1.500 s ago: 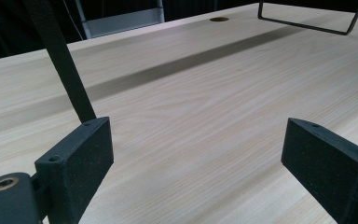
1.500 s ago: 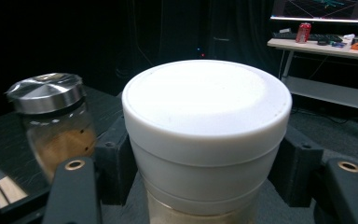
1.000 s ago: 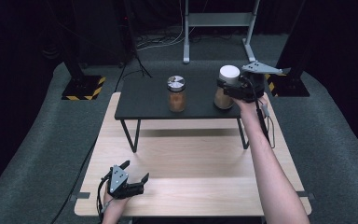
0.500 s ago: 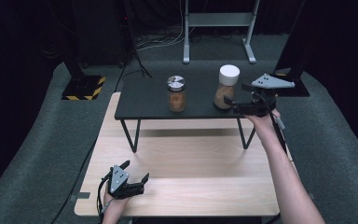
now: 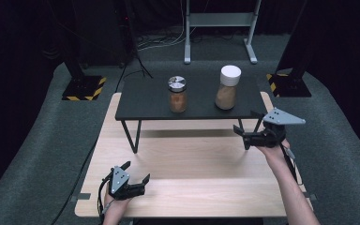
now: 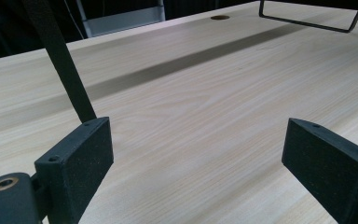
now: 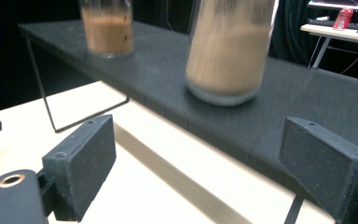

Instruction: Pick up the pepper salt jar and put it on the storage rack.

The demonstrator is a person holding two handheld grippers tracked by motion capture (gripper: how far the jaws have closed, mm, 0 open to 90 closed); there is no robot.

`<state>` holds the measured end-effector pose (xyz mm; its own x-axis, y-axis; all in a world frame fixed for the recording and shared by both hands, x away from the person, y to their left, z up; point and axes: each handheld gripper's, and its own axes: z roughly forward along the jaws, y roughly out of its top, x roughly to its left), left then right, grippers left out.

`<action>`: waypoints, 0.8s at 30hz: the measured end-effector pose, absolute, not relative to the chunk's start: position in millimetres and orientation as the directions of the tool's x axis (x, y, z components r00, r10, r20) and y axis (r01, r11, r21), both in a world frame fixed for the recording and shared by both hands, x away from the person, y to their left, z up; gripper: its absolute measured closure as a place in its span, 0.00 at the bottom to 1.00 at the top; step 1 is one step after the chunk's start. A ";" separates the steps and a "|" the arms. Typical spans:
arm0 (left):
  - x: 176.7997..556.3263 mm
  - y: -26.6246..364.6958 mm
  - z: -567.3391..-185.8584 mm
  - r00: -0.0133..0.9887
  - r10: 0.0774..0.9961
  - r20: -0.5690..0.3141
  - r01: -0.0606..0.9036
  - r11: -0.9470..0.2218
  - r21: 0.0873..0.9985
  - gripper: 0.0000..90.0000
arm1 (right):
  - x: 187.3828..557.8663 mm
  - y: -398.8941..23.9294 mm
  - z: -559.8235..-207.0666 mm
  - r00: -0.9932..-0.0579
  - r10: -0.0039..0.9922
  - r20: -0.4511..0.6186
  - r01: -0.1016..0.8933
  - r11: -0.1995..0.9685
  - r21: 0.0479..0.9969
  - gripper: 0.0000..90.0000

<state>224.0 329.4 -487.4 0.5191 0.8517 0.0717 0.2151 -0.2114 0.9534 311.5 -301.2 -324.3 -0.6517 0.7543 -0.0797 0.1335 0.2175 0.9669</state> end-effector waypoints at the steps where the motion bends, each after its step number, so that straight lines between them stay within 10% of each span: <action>1: 224.1 329.4 -487.3 0.519 0.852 0.072 0.216 -0.212 0.953 0.09 | 308.4 -303.1 -330.5 -0.650 0.755 -0.084 0.131 0.220 0.967 0.11; 24: 223.7 329.4 -487.7 0.516 0.854 0.069 0.216 -0.207 0.954 0.09 | 259.7 -330.3 -451.4 -0.564 0.824 -0.048 0.230 0.212 0.950 0.10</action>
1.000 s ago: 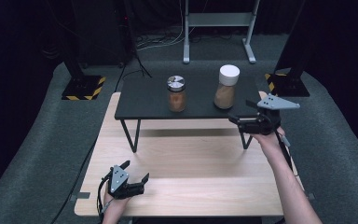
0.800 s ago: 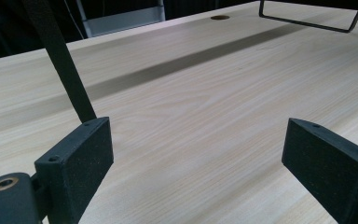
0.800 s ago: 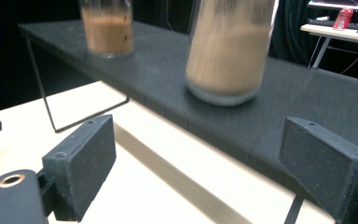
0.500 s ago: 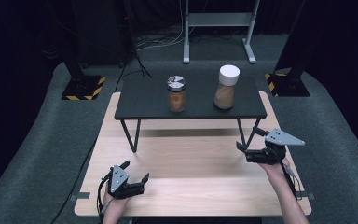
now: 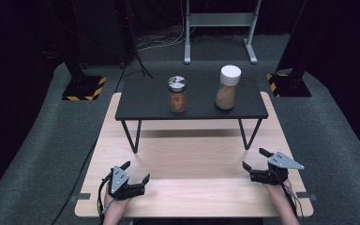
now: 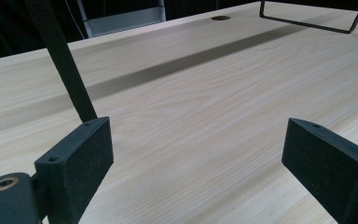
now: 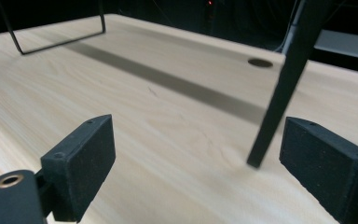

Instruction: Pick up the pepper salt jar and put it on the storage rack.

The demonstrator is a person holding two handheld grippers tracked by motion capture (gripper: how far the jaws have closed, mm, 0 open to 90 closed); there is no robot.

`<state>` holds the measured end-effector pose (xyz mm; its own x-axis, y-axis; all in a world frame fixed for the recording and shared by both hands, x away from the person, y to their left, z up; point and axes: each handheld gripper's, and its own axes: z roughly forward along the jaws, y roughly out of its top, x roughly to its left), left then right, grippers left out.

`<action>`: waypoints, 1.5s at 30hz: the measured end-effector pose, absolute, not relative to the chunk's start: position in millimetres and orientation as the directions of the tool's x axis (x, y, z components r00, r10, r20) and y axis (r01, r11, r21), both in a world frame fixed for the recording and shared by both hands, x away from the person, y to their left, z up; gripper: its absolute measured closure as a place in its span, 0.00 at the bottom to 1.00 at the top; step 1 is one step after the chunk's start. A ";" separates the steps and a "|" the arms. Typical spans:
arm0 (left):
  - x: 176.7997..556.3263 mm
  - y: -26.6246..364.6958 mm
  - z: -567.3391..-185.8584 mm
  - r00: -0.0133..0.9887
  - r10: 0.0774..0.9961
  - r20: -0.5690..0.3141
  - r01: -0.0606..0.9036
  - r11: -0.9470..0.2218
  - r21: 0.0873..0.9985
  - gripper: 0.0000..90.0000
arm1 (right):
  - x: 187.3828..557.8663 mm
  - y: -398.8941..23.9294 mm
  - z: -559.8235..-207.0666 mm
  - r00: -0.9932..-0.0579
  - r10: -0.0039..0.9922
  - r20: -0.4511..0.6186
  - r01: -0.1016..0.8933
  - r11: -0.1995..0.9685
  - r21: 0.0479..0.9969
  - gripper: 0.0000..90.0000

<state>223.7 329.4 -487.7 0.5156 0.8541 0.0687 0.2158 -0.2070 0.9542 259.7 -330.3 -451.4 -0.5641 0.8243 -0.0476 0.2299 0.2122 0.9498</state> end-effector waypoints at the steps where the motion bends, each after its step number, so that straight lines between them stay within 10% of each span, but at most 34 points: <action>1: 223.7 329.4 -487.7 0.516 0.854 0.069 0.216 -0.207 0.954 0.09 | 258.9 -331.4 -453.7 -0.562 0.826 -0.046 0.235 0.213 0.948 0.10; 45: 224.9 329.3 -486.7 0.518 0.853 0.067 0.222 -0.210 0.952 0.09 | 258.0 -341.2 -470.3 -0.541 0.840 0.035 0.322 0.168 0.932 0.10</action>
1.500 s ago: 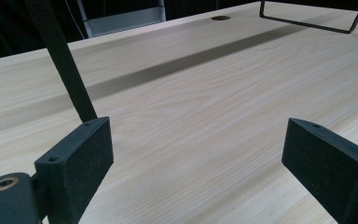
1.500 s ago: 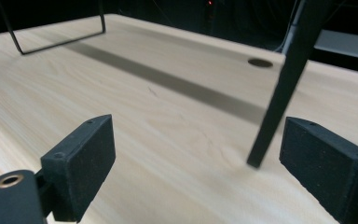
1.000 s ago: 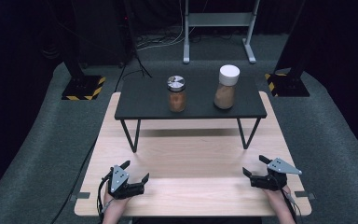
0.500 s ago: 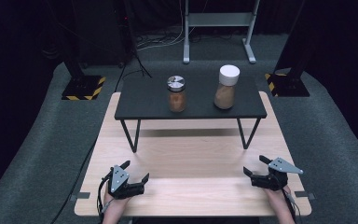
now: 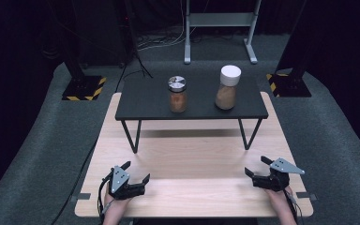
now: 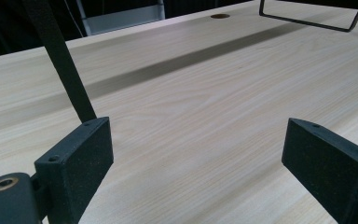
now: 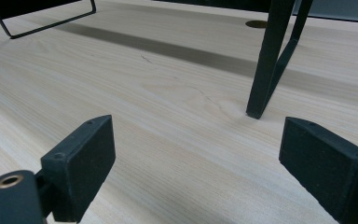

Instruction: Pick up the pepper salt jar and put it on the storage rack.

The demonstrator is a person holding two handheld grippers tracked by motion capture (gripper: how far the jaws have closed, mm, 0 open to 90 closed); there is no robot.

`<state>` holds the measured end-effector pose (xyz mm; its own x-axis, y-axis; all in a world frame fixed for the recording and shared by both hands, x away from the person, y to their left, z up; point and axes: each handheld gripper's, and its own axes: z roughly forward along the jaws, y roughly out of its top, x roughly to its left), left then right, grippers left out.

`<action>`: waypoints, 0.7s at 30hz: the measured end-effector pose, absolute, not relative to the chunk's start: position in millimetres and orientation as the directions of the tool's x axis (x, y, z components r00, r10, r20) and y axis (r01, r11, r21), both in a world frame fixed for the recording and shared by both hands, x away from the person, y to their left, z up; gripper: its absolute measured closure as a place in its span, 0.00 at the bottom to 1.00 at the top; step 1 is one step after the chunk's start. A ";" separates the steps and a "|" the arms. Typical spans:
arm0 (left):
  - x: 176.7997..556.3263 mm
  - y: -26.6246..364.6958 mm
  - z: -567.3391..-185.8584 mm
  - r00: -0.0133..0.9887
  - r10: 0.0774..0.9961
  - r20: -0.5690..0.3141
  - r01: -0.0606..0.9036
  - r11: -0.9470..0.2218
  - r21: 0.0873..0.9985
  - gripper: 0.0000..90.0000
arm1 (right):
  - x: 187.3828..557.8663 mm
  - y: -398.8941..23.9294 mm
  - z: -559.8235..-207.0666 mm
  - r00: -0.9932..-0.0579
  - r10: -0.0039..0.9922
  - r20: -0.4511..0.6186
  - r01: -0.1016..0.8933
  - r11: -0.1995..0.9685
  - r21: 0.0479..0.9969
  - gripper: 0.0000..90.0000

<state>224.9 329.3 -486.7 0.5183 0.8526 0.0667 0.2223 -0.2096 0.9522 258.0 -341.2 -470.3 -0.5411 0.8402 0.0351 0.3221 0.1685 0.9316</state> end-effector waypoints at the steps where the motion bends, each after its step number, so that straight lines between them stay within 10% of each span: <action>1: 224.9 329.2 -486.7 0.518 0.853 0.066 0.223 -0.209 0.952 0.09 | 258.0 -341.3 -470.3 -0.541 0.840 0.035 0.322 0.169 0.932 0.10; 21: 224.9 329.0 -486.7 0.517 0.853 0.067 0.223 -0.209 0.952 0.09 | 258.2 -341.1 -470.1 -0.543 0.839 0.033 0.321 0.172 0.931 0.10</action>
